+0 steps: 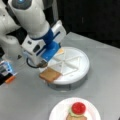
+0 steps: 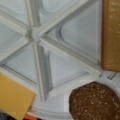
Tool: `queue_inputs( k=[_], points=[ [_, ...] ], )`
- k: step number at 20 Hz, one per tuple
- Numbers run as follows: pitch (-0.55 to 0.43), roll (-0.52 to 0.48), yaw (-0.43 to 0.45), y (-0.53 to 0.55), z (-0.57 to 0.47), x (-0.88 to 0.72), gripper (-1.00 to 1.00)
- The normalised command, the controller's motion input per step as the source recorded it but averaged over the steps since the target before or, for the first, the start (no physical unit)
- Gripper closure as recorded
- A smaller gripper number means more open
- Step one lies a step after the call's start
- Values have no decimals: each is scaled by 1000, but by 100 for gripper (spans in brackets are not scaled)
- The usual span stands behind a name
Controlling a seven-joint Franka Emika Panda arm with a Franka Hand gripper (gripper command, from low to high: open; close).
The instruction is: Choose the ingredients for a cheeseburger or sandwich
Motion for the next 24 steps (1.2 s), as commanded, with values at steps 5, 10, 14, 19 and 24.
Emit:
queue_inputs(
  k=[5, 10, 14, 19, 24],
  points=[
    [74, 424, 92, -458, -5, 160, -100],
    [89, 391, 57, -397, 34, 120, -100],
    [57, 436, 68, -502, -30, 140, -100],
    [14, 517, 132, -500, -172, 239, -100],
    [23, 481, 161, -453, -157, 328, -100]
  ],
)
